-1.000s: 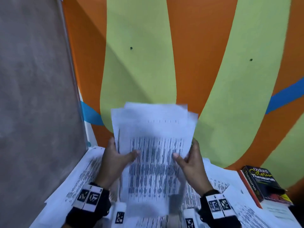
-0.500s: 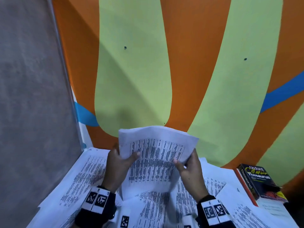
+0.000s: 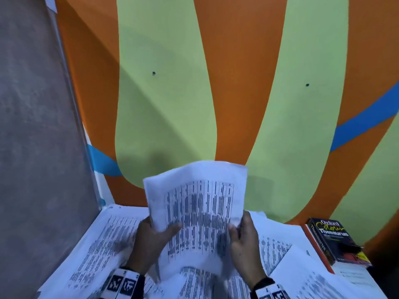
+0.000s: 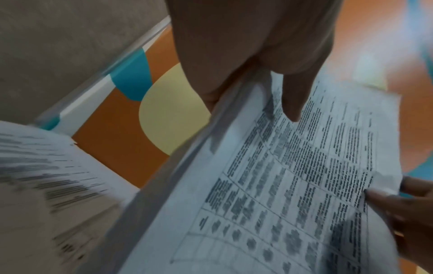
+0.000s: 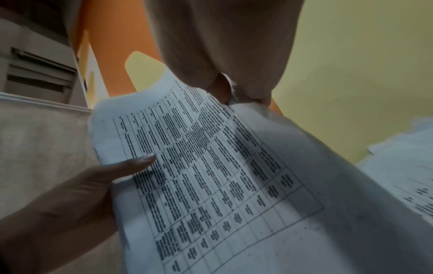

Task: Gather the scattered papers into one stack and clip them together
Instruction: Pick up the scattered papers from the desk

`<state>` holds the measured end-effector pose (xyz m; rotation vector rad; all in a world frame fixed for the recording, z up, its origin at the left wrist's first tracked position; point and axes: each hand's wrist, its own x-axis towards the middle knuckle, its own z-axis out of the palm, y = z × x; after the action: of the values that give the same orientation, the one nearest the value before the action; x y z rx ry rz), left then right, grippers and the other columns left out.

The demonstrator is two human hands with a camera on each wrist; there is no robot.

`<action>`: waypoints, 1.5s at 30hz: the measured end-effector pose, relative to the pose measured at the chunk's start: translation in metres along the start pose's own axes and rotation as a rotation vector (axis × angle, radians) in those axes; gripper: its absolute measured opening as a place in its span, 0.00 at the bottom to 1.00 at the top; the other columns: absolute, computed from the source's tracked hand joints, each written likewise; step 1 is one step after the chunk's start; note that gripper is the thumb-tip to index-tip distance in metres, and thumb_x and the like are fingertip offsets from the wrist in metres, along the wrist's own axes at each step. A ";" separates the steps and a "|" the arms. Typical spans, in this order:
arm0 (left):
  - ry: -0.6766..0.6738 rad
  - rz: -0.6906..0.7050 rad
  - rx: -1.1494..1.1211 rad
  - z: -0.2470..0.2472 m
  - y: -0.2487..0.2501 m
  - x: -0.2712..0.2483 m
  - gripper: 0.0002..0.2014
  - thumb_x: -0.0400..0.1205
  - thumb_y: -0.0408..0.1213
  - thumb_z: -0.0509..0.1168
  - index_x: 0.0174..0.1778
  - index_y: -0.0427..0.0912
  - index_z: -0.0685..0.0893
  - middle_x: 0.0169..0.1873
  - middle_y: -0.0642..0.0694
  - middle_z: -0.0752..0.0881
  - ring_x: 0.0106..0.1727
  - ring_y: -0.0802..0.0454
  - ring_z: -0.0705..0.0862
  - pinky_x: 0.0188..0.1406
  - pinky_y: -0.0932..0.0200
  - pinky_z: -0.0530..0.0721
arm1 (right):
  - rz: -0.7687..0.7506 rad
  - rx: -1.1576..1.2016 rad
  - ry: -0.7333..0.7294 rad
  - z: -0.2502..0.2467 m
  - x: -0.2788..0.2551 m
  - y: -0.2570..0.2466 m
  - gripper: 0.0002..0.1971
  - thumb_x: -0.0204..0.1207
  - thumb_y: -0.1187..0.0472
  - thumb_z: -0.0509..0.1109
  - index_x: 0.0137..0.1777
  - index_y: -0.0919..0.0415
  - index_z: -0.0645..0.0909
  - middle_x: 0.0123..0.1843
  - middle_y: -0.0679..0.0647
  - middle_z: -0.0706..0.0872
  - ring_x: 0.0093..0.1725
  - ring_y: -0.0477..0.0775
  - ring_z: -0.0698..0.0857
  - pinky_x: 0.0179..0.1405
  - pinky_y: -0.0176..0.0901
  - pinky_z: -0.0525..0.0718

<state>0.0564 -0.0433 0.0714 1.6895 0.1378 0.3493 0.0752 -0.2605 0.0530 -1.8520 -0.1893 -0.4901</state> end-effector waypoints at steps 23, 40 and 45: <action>0.088 0.113 0.259 0.025 0.016 -0.010 0.29 0.74 0.44 0.74 0.19 0.42 0.60 0.15 0.42 0.67 0.11 0.55 0.64 0.14 0.64 0.60 | 0.911 -1.111 -0.317 -0.228 -0.028 0.129 0.43 0.57 0.51 0.80 0.71 0.47 0.62 0.70 0.58 0.69 0.71 0.65 0.69 0.66 0.63 0.73; 0.382 0.026 0.249 -0.017 0.013 -0.006 0.27 0.76 0.48 0.72 0.24 0.39 0.63 0.20 0.41 0.70 0.13 0.55 0.65 0.17 0.58 0.64 | 0.325 -0.488 0.083 -0.269 0.025 -0.009 0.09 0.65 0.64 0.81 0.30 0.61 0.82 0.22 0.52 0.84 0.19 0.41 0.77 0.19 0.37 0.74; 0.474 0.001 0.256 -0.032 -0.004 0.001 0.31 0.74 0.55 0.72 0.28 0.27 0.72 0.22 0.40 0.72 0.27 0.52 0.68 0.31 0.51 0.72 | 0.623 -0.065 0.082 -0.213 0.038 0.023 0.12 0.71 0.59 0.78 0.43 0.71 0.87 0.30 0.58 0.90 0.25 0.52 0.83 0.26 0.37 0.78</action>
<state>0.0482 -0.0117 0.0709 1.8308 0.5511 0.7557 0.0675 -0.4715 0.1050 -1.8311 0.4544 -0.1358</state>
